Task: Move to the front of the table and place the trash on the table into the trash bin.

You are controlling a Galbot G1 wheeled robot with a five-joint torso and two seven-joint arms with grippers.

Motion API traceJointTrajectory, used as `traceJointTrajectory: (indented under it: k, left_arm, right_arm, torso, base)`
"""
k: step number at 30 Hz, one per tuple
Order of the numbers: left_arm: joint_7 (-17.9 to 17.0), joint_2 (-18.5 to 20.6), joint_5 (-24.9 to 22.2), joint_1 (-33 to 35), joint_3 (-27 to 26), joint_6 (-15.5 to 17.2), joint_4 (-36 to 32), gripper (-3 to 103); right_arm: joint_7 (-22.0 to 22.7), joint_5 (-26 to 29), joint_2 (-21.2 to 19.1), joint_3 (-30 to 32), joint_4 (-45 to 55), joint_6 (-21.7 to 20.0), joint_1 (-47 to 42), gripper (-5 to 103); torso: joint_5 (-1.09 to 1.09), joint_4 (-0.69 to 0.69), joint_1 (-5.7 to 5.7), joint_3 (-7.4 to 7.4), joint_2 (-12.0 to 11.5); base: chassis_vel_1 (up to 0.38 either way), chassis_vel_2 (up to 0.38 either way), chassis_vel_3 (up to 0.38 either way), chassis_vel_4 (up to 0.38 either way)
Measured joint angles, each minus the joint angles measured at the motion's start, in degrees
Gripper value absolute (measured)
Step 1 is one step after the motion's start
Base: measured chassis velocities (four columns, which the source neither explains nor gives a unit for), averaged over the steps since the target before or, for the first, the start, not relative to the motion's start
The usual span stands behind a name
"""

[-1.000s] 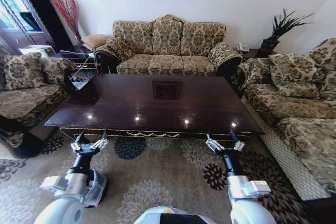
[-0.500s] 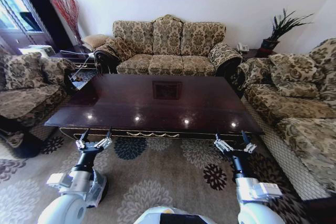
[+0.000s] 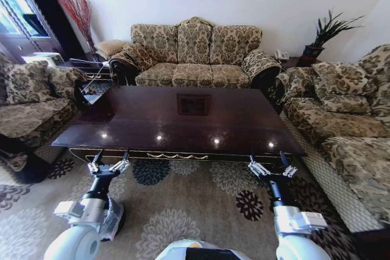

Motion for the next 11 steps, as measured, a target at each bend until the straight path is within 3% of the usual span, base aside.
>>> traceJointTrajectory:
  k: [11]
  left_arm:
    - [-0.02,-0.03,-0.02,0.01,-0.04,0.0,-0.04,100]
  right_arm:
    - [-0.05,0.05,-0.01,-0.02,0.0,0.0,0.03,100]
  torso:
    - [0.0,0.0,0.0,0.0,0.0]
  base:
    - [0.0,0.0,0.0,0.0]
